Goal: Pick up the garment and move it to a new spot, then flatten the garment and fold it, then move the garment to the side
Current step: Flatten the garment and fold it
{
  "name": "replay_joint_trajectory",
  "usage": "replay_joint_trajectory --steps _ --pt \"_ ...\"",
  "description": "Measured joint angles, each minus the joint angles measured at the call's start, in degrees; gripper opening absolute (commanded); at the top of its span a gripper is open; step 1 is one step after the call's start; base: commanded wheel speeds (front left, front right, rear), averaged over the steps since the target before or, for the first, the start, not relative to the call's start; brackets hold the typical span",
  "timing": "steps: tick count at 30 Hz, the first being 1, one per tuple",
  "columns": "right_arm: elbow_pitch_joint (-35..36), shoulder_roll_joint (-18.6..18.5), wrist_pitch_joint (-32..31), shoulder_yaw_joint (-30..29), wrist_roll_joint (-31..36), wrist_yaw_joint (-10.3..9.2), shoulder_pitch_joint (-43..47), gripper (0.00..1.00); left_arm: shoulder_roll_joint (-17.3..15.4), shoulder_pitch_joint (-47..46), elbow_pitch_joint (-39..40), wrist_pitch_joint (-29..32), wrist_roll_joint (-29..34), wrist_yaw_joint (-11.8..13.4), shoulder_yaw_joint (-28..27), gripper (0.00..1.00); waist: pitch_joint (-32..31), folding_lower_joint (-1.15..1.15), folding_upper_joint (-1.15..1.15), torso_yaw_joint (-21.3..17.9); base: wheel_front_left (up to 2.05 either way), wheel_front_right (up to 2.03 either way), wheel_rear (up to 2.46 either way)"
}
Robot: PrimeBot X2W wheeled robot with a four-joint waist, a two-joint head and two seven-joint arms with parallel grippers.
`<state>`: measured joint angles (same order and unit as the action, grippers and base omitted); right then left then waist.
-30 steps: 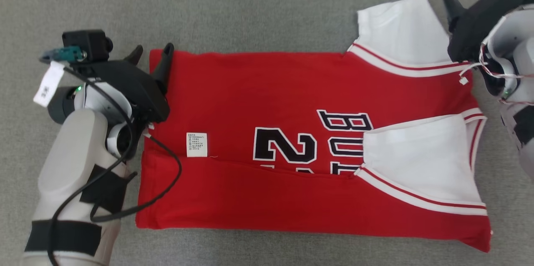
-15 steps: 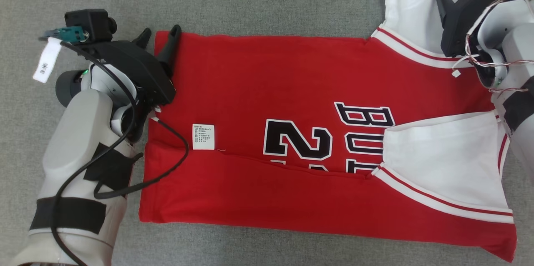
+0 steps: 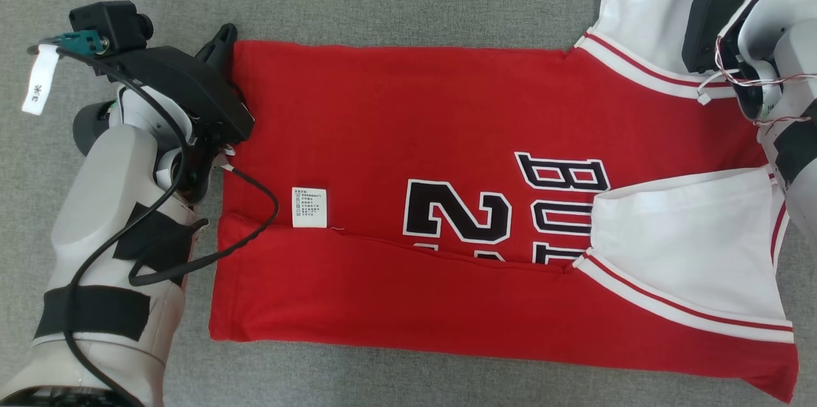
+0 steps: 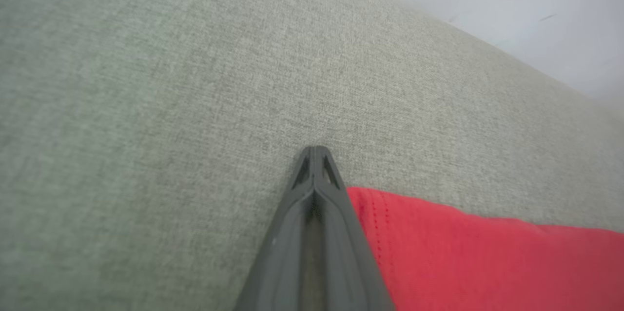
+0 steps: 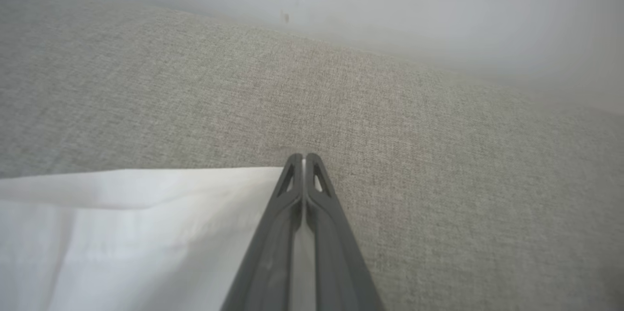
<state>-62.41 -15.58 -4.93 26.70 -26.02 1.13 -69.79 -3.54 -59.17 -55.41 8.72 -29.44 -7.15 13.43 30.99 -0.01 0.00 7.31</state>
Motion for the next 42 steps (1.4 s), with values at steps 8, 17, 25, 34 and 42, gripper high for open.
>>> replay_joint_trajectory --steps 8,17,25,34,42 --pt "-2.2 0.2 2.8 -0.3 -0.1 1.04 -0.1 0.0 0.0 -0.4 -1.4 -2.7 0.2 0.0 1.3 0.0 -0.3 0.0 0.0 -0.2 0.0 0.0 0.0" --pt "-4.6 0.7 5.0 -0.7 -0.3 1.82 -0.1 1.0 0.1 -1.1 -3.1 -6.8 2.9 0.0 3.8 1.0 -1.2 0.01 0.01 0.1 0.0 0.0 0.0" --pt "-7.0 0.9 6.1 -0.7 -0.6 2.42 -0.1 1.0 0.4 -0.8 -4.3 -10.6 3.5 -0.4 4.3 1.0 -3.1 0.01 0.01 0.4 0.0 0.0 0.0" --pt "-8.5 0.9 8.5 -1.3 -1.1 2.91 0.0 1.0 1.7 1.8 -2.6 -16.1 5.7 0.6 6.6 1.0 -5.5 0.01 0.0 0.7 0.0 0.0 0.0" --pt "-9.7 1.5 7.9 -0.7 -1.1 2.92 0.0 1.0 1.7 3.7 -3.3 -15.7 5.9 0.1 9.1 1.0 -5.6 0.01 0.0 0.6 0.0 0.0 0.0"
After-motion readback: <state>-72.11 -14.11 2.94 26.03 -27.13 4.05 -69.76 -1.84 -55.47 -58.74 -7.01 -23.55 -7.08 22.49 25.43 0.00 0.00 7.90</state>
